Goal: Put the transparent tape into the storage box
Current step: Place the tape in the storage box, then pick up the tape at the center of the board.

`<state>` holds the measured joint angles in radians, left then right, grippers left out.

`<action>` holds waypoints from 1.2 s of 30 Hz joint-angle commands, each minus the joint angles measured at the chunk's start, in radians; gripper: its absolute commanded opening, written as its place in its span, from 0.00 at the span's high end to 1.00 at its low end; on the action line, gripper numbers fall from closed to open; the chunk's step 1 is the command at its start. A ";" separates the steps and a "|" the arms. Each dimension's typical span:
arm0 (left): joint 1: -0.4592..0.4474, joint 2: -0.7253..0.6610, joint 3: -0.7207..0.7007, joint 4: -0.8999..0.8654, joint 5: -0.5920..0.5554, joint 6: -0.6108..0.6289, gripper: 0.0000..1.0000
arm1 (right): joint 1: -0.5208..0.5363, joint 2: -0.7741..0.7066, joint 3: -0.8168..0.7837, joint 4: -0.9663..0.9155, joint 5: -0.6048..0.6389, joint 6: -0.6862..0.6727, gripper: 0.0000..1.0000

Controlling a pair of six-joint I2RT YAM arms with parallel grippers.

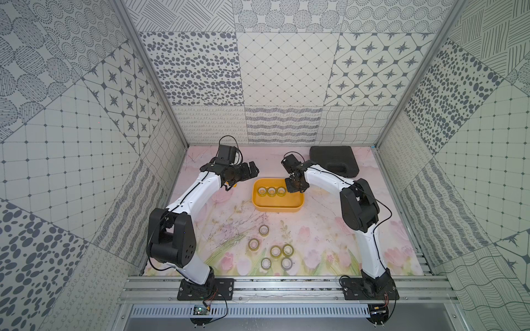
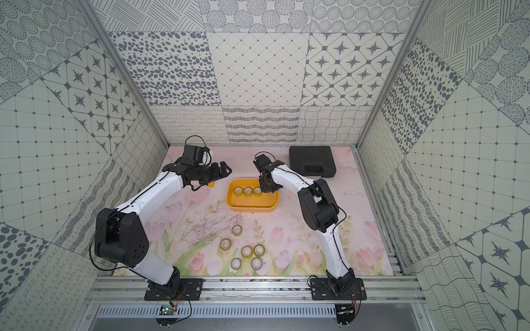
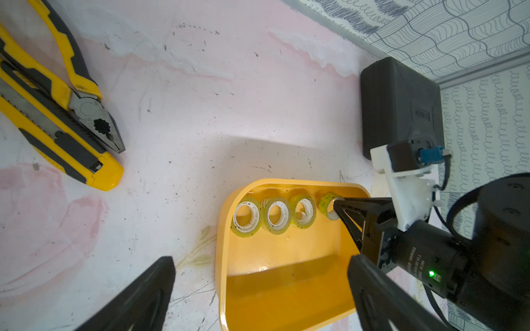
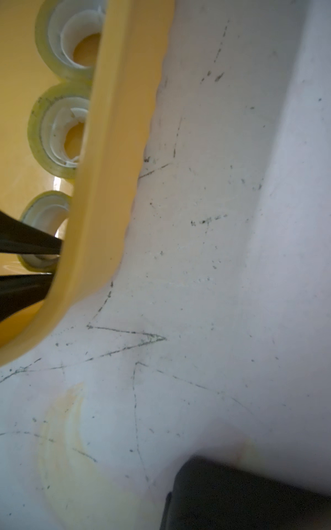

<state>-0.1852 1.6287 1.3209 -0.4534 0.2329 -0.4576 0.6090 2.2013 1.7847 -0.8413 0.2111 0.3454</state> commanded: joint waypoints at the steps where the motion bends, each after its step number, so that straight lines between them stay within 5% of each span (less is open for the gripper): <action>1: 0.004 -0.004 0.009 0.027 0.008 0.017 0.01 | -0.004 0.023 0.042 -0.002 -0.008 0.005 0.73; 11: 0.005 -0.010 0.013 0.027 0.025 0.016 0.01 | -0.003 -0.001 0.067 0.015 -0.150 0.037 0.63; 17: 0.006 -0.023 0.000 0.044 0.025 0.023 0.01 | -0.002 -0.134 0.019 0.050 -0.179 0.051 0.61; 27: -0.049 -0.112 -0.067 0.072 -0.122 0.106 0.01 | 0.000 -0.494 -0.276 0.188 -0.266 0.010 0.57; 36: -0.050 -0.249 -0.184 0.021 -0.082 0.007 0.01 | 0.020 -0.769 -0.624 0.275 -0.333 0.030 0.56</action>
<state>-0.2325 1.4498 1.1957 -0.4248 0.1635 -0.4271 0.6163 1.4830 1.2198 -0.6235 -0.0853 0.3676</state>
